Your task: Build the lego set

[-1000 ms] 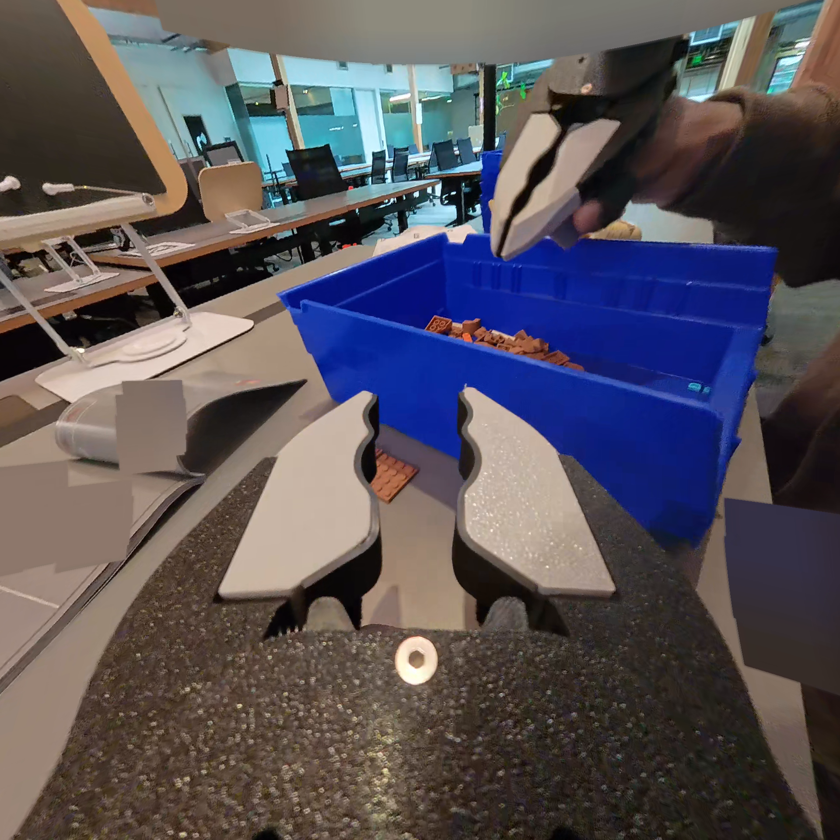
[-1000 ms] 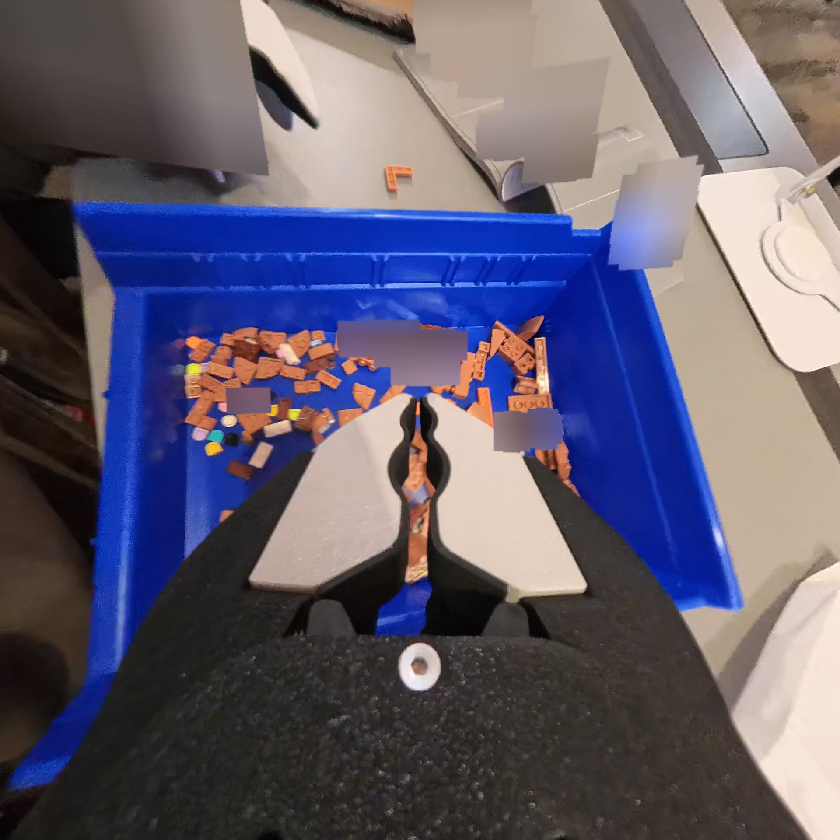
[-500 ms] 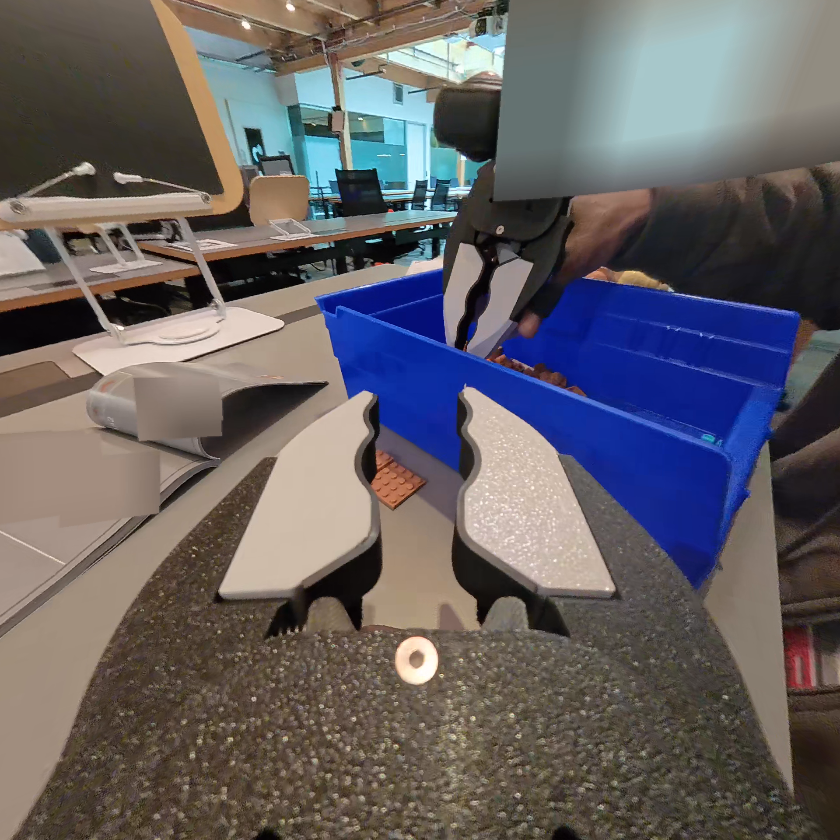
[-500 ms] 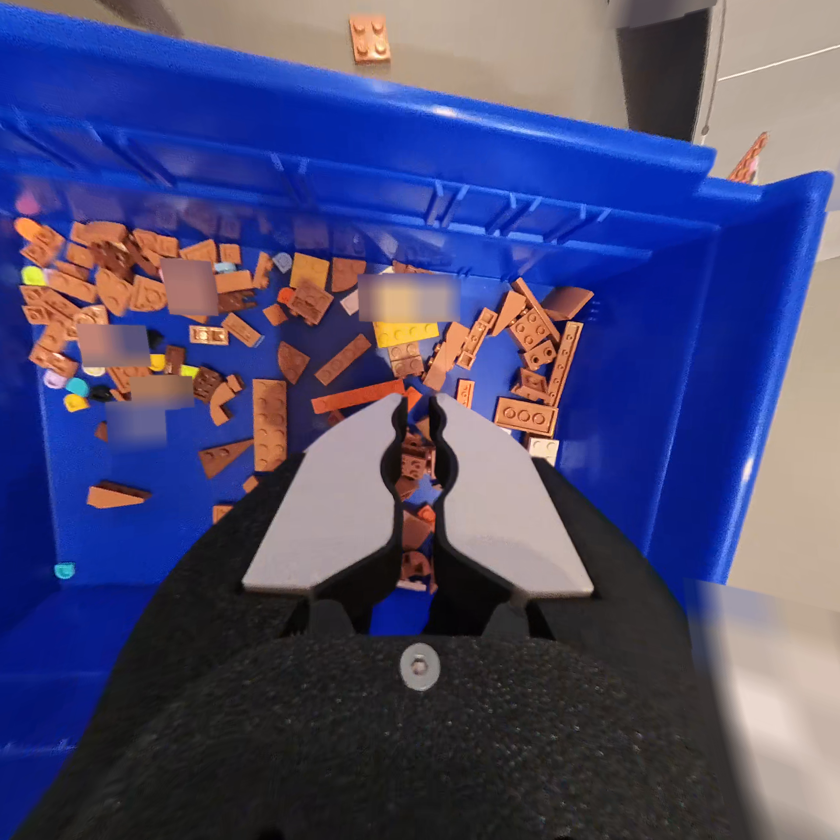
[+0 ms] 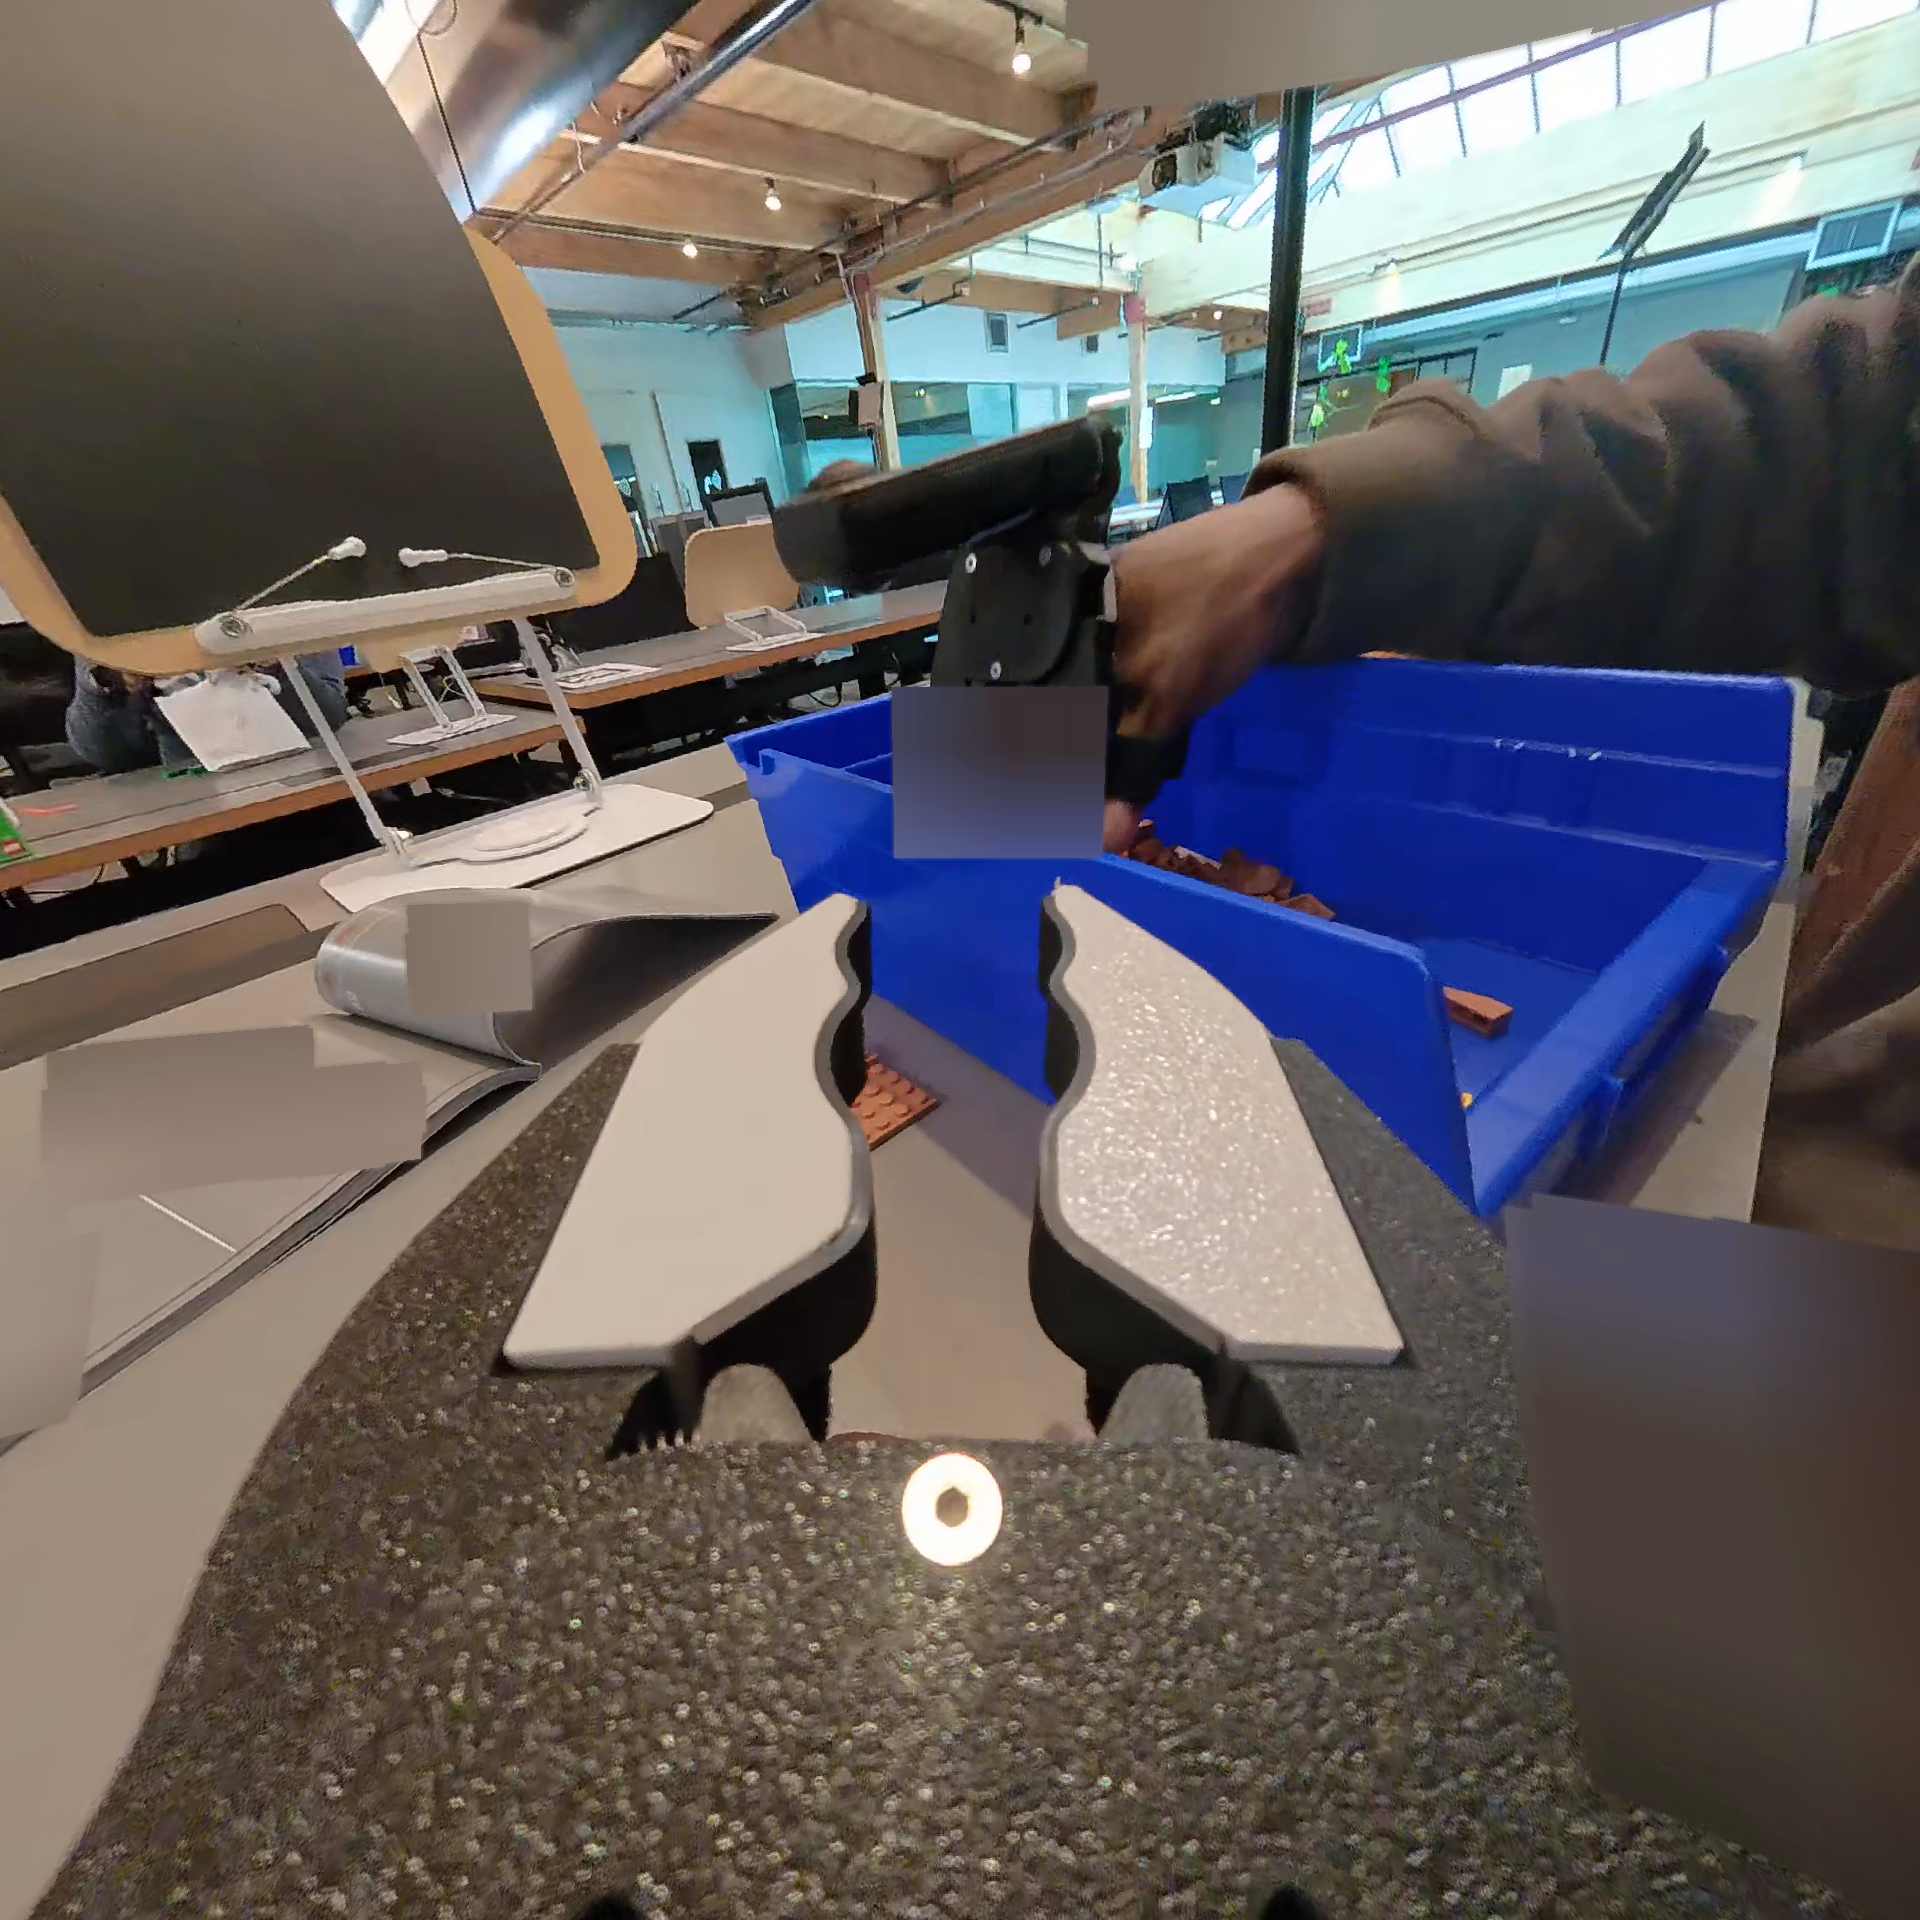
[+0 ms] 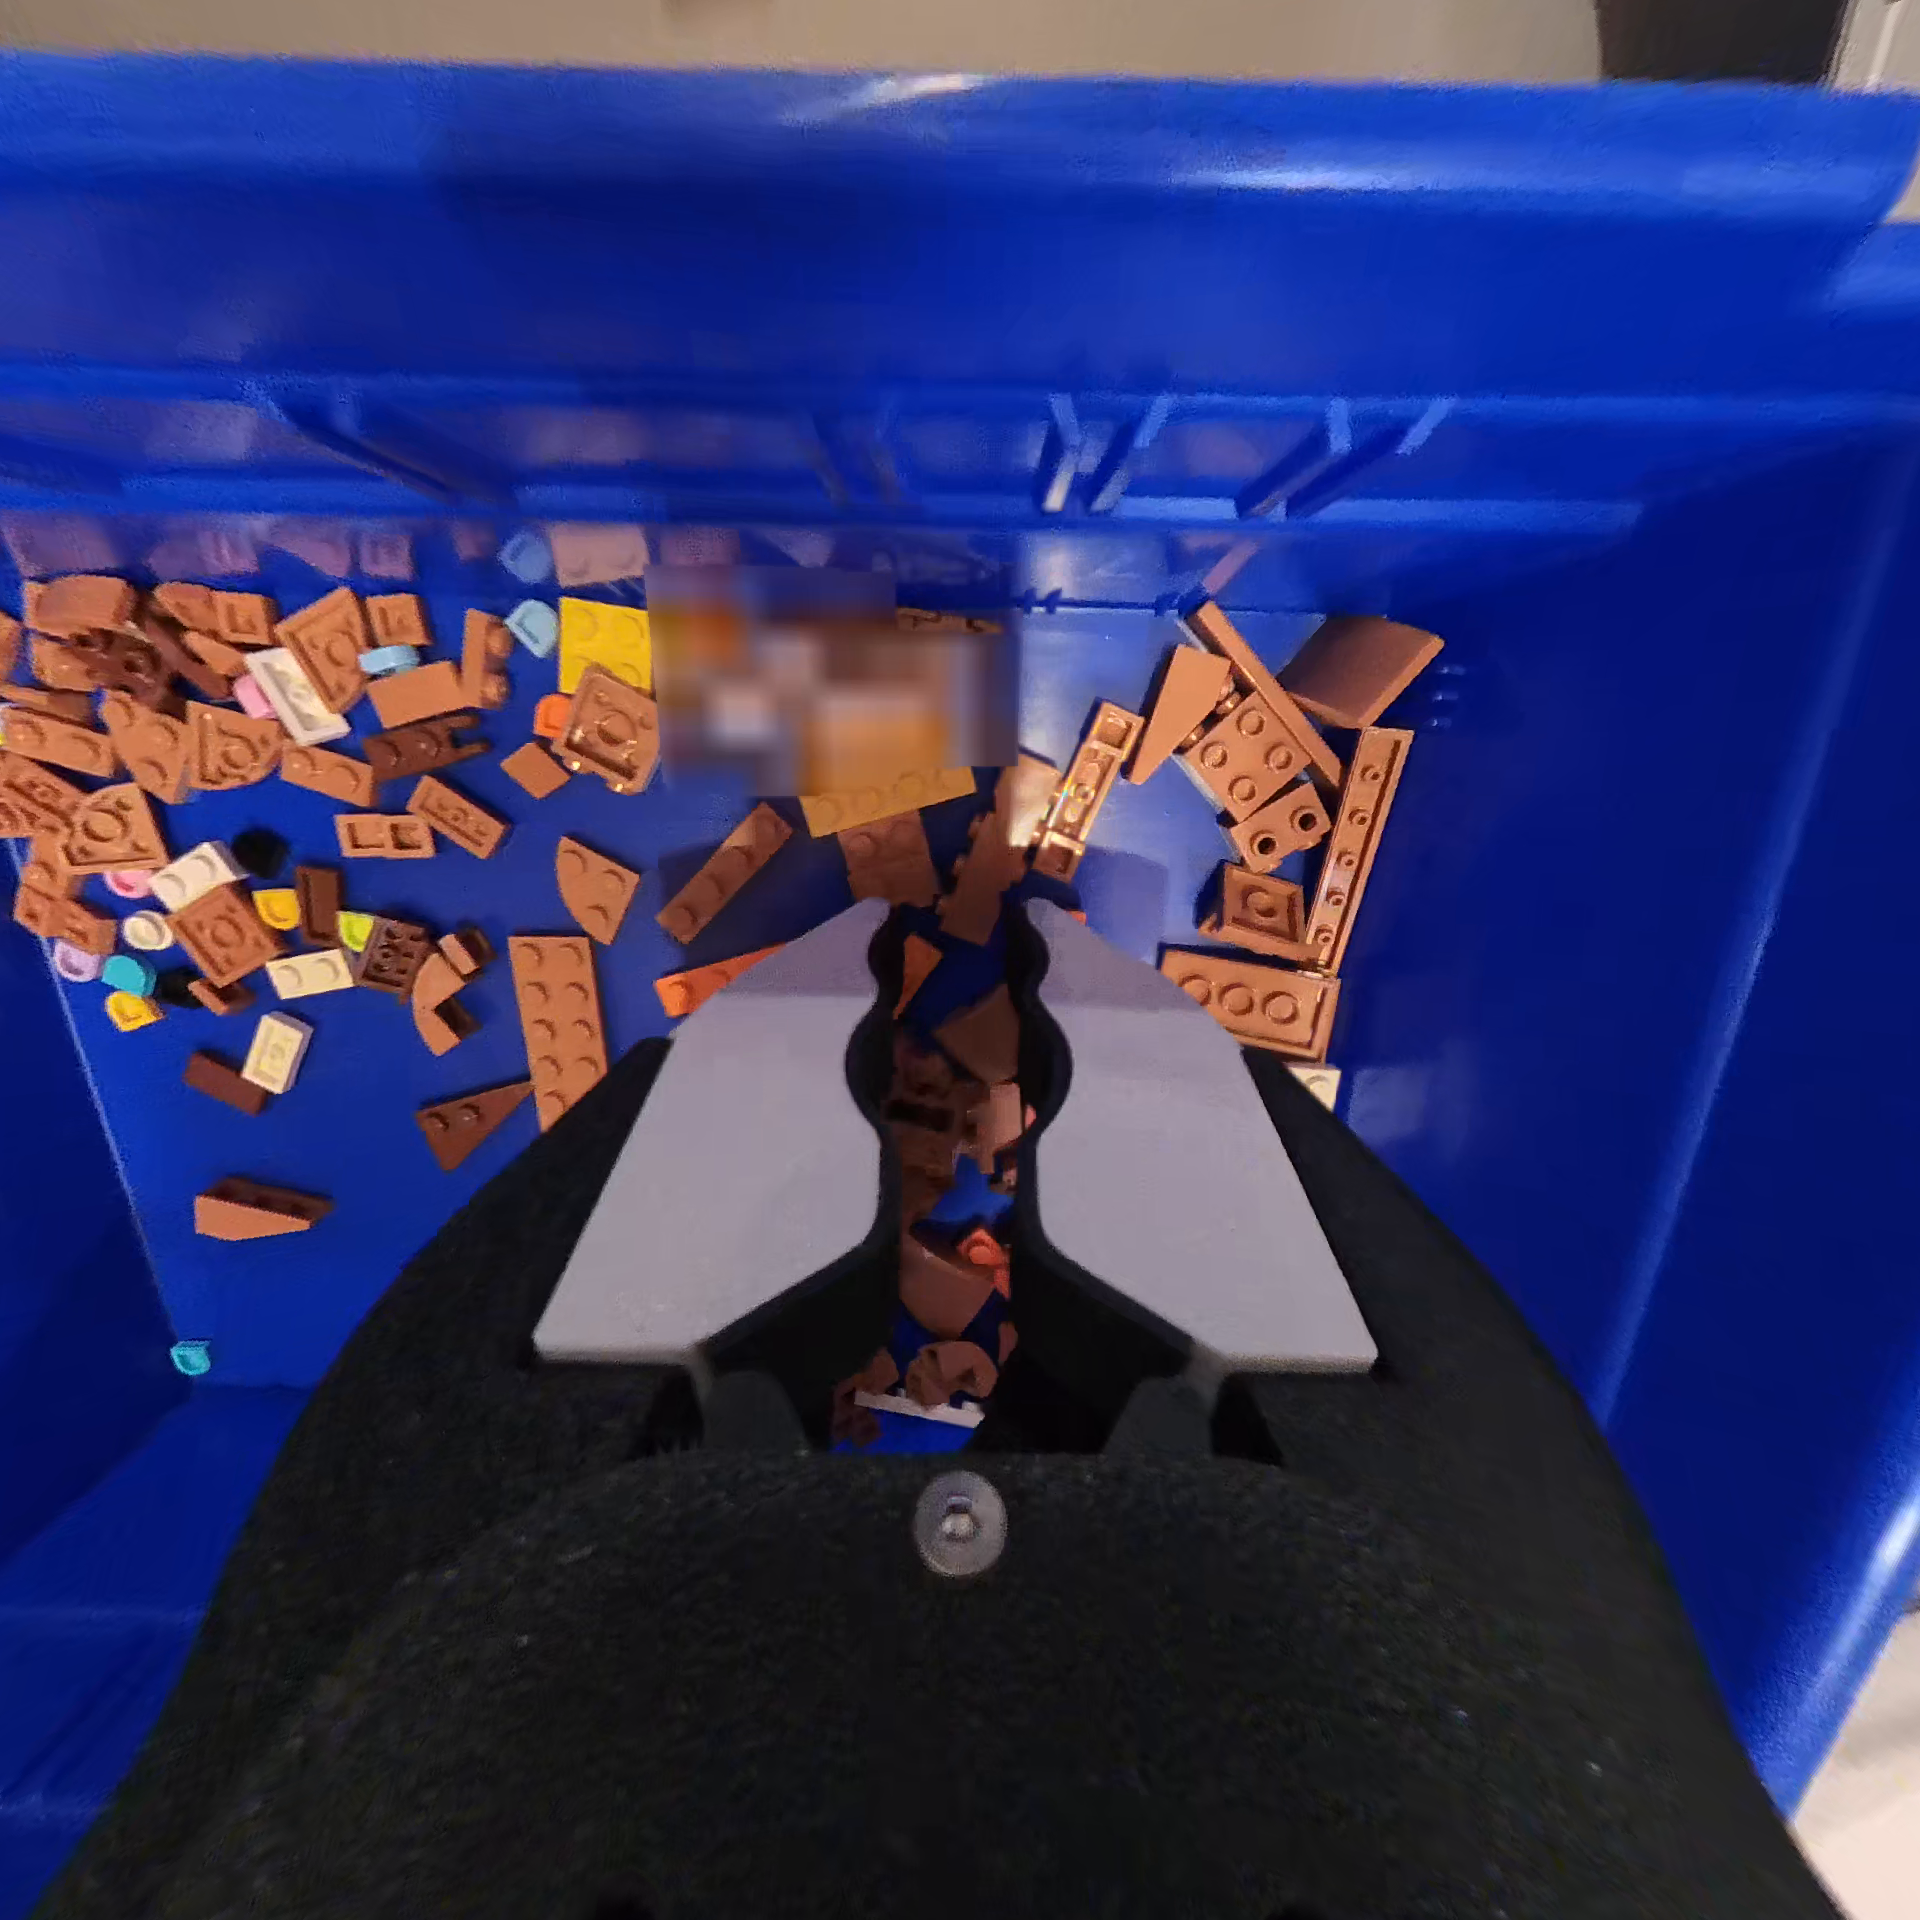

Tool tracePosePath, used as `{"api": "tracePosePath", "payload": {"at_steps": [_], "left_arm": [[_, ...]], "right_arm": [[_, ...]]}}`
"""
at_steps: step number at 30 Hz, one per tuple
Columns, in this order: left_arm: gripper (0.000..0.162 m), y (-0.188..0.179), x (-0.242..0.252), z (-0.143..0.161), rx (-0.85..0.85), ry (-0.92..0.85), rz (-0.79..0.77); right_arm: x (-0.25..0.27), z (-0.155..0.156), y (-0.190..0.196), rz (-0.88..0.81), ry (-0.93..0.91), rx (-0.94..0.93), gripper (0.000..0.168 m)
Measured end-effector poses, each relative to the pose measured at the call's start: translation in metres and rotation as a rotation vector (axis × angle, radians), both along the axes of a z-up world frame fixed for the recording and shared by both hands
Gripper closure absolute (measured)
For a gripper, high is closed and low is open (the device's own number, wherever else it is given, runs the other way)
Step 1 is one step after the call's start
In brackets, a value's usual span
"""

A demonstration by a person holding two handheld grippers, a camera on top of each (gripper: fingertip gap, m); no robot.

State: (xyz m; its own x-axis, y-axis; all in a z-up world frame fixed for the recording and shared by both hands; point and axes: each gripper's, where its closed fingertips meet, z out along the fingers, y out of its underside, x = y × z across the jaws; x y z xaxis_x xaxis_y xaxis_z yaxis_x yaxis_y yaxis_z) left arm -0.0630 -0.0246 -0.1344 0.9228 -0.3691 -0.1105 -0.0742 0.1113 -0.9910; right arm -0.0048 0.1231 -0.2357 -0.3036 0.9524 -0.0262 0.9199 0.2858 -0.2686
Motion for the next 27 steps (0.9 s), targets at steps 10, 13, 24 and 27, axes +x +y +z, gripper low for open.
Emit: {"api": "tracePosePath", "payload": {"at_steps": [10,13,24,27], "left_arm": [[0.134,-0.006,-0.016,0.011,0.030,-0.174,-0.040],[0.135,-0.005,-0.022,0.012,0.020,-0.234,-0.054],[0.136,-0.003,-0.013,0.007,-0.071,-0.276,-0.185],[0.135,0.002,-0.007,0.003,-0.116,-0.247,-0.232]], "right_arm": [[-0.002,-0.007,0.002,0.023,-0.075,-0.032,0.156],[0.000,-0.005,0.004,0.037,-0.080,-0.016,0.157],[0.017,0.015,0.001,0.098,-0.098,-0.025,0.155],[0.015,0.019,0.004,0.111,-0.109,-0.017,0.149]]}}
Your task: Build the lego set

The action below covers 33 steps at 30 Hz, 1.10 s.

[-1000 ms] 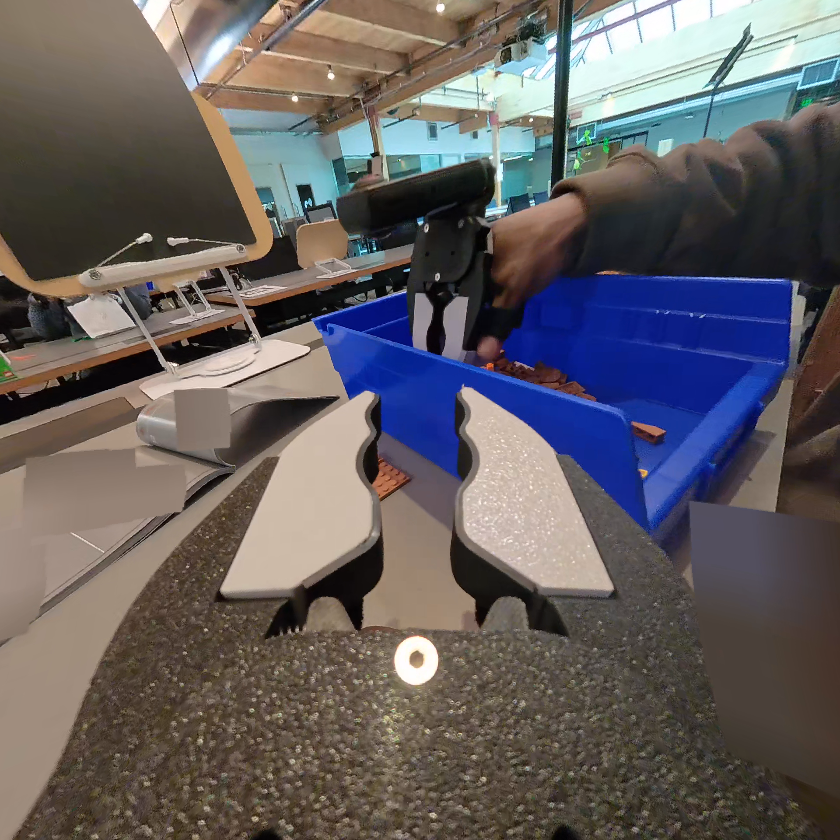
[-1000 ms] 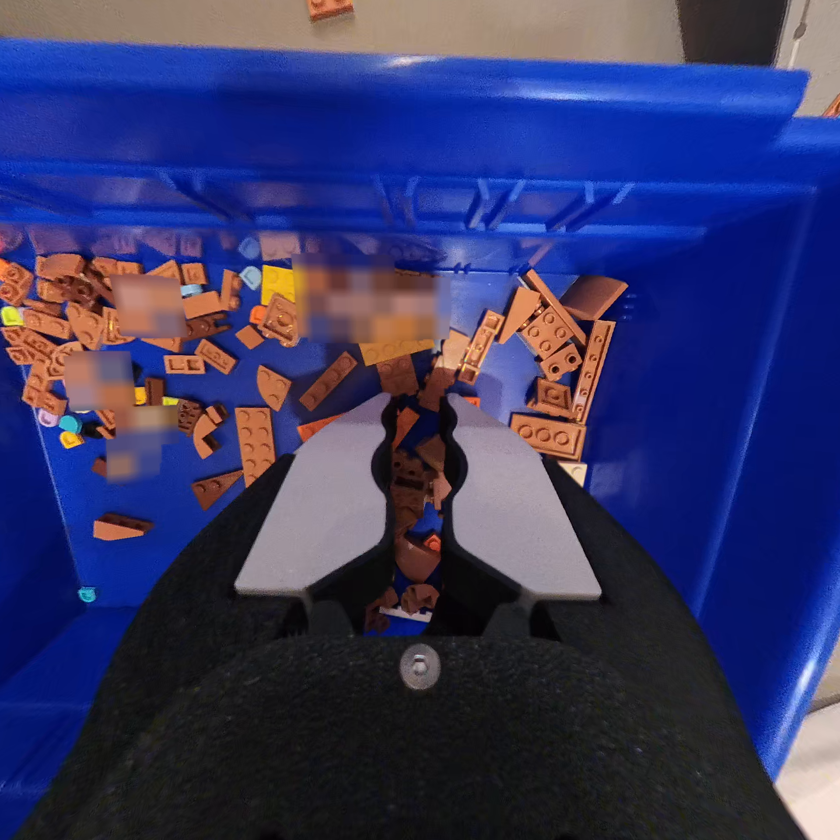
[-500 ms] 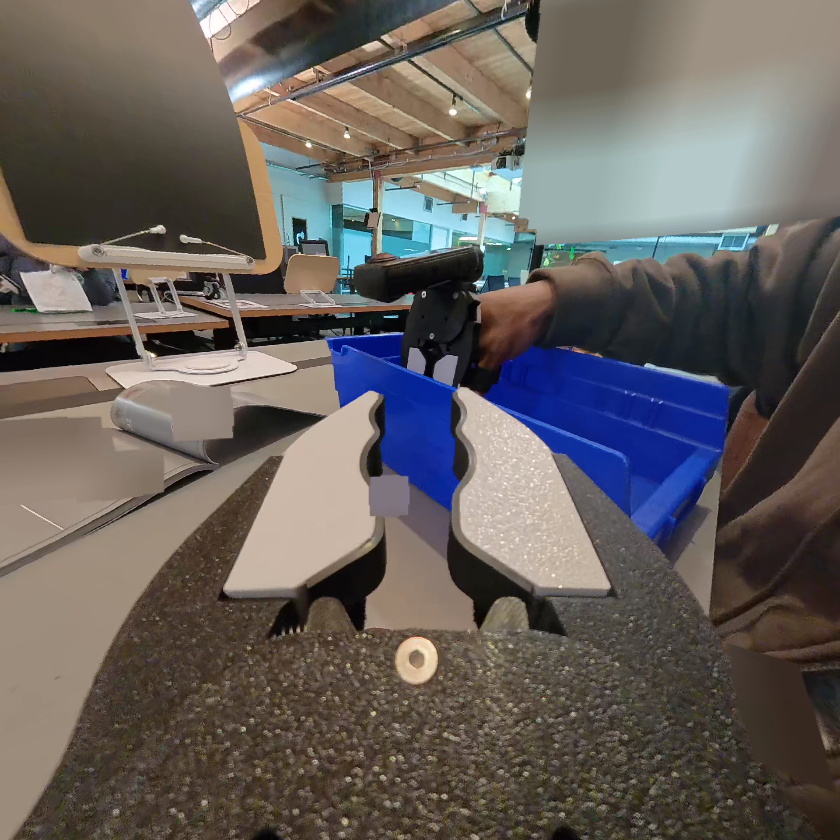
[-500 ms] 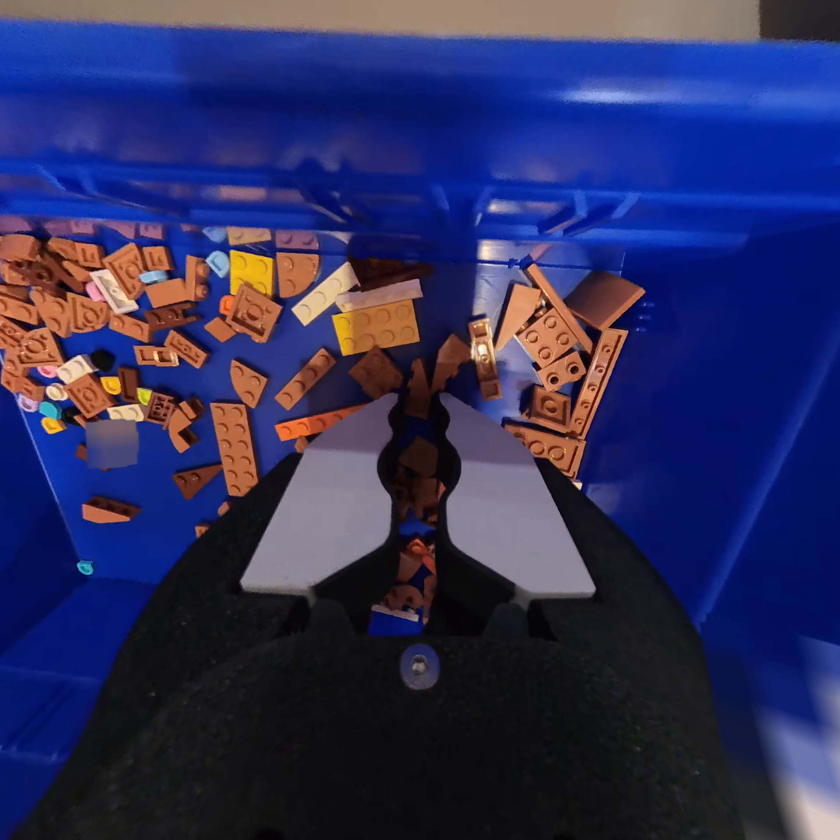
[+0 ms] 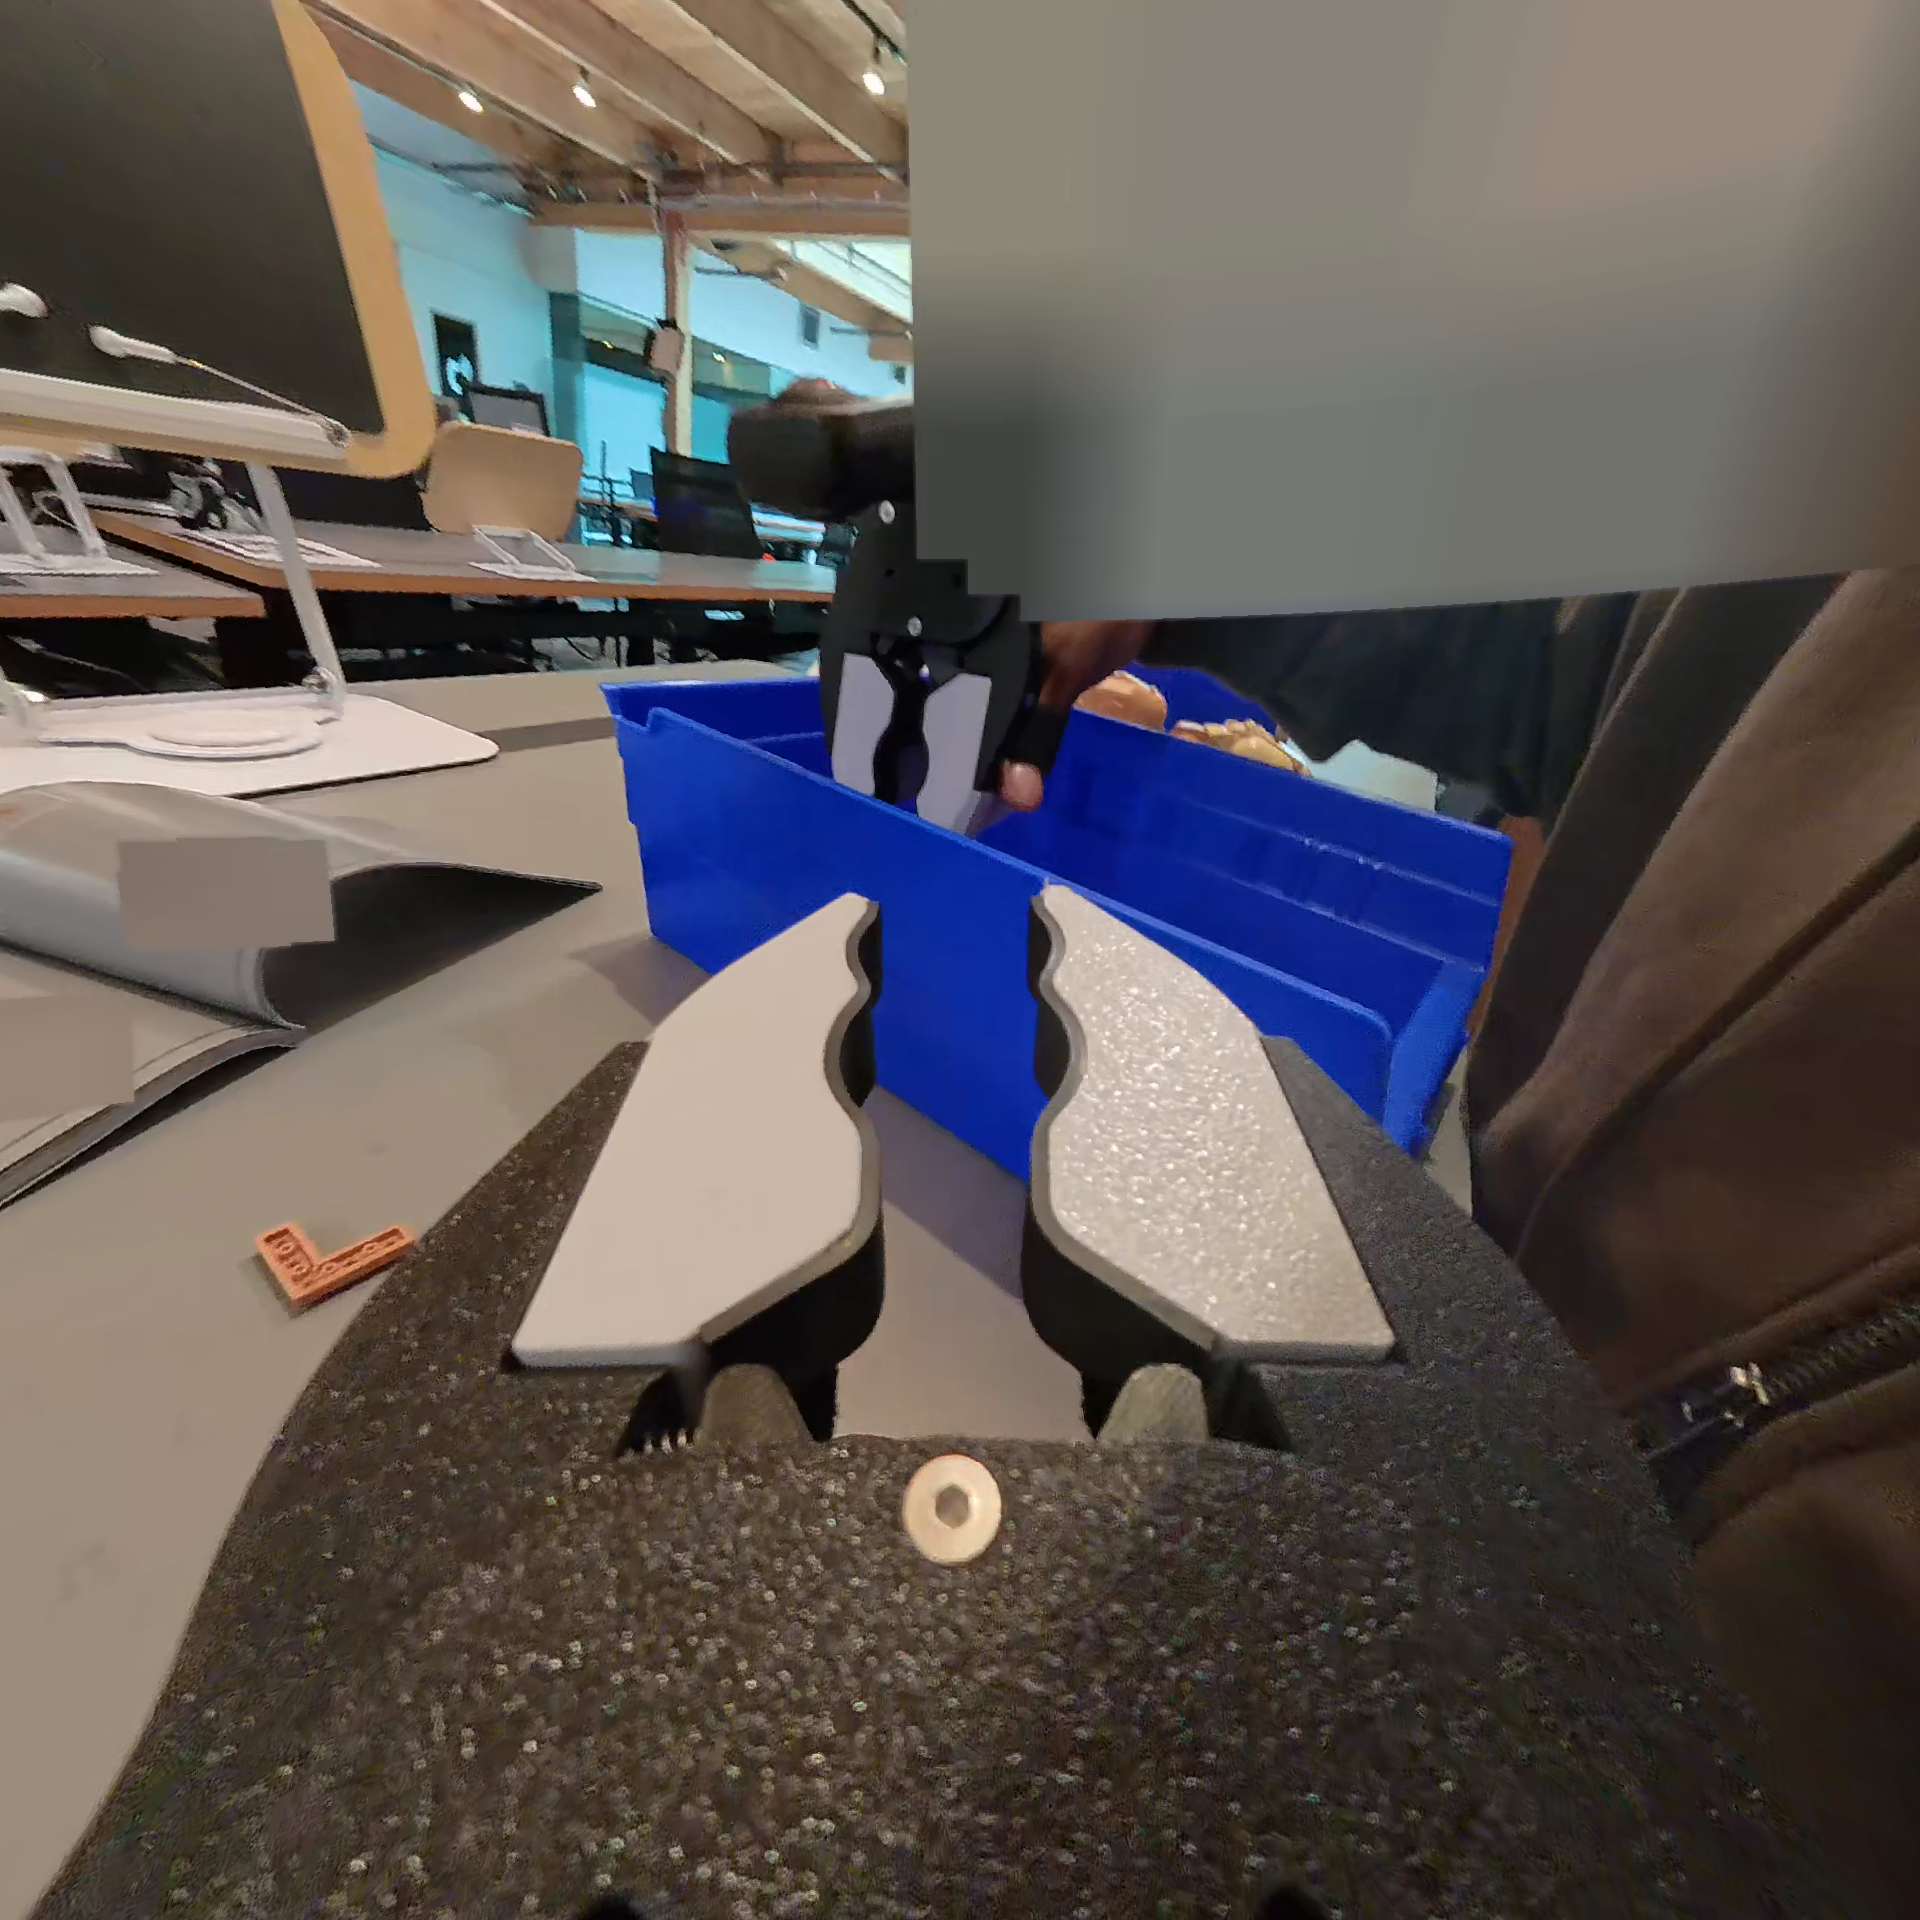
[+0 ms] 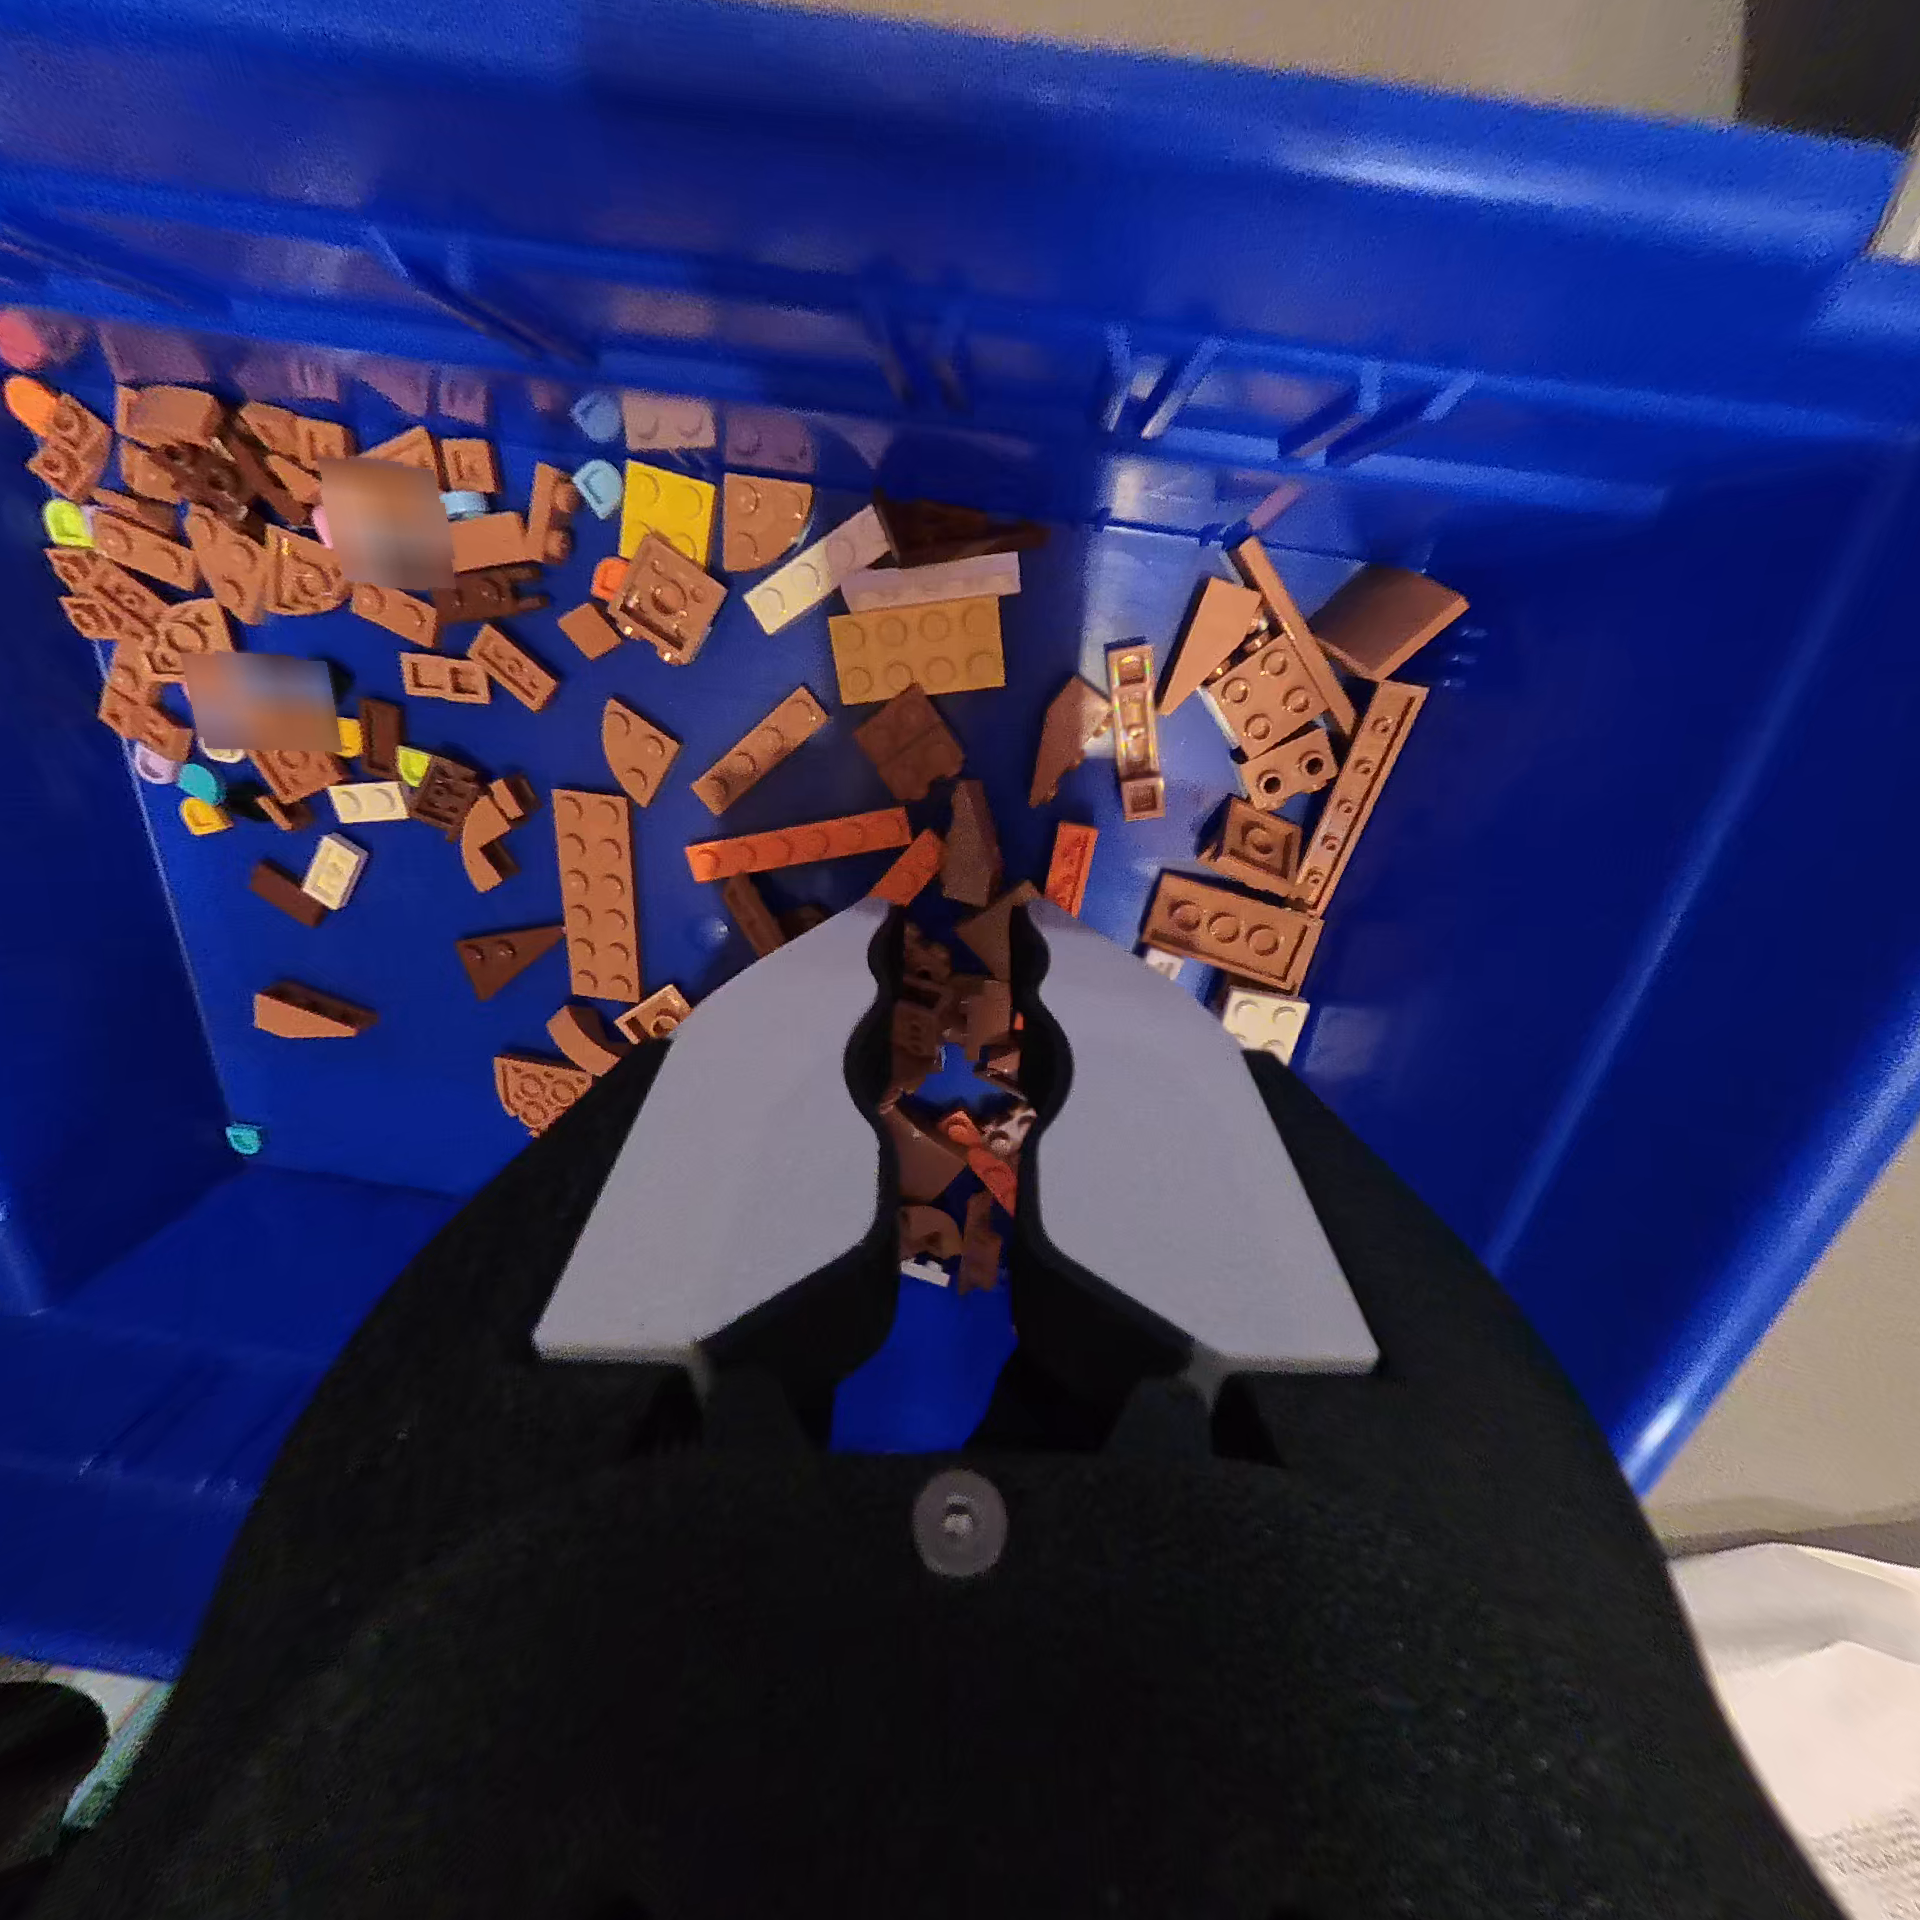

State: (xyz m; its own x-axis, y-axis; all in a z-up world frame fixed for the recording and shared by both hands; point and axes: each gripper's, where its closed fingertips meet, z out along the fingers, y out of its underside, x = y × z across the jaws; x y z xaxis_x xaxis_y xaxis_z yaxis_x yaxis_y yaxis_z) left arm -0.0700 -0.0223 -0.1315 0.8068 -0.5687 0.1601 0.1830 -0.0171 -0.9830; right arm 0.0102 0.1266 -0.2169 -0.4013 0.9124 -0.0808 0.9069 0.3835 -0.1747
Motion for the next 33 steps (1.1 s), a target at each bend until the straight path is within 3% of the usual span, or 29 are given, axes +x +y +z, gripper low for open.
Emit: {"api": "tracePosePath", "payload": {"at_steps": [4,8,15,23,33], "left_arm": [[0.134,0.010,0.010,-0.003,-0.048,0.020,-0.056],[0.134,0.013,0.020,0.002,-0.051,0.018,-0.072],[0.133,0.006,0.040,0.017,0.021,0.100,-0.032],[0.127,0.024,0.055,0.027,-0.037,0.143,-0.065],[0.121,0.066,0.068,0.024,-0.147,0.181,-0.142]], "right_arm": [[-0.008,0.015,0.000,-0.033,0.041,0.005,0.147],[-0.013,0.041,-0.007,-0.113,0.205,0.062,0.147],[0.023,0.076,-0.036,-0.199,0.414,0.131,0.148],[0.052,0.070,-0.067,-0.227,0.518,0.110,0.148],[0.042,0.060,-0.055,-0.223,0.564,0.097,0.148]]}}
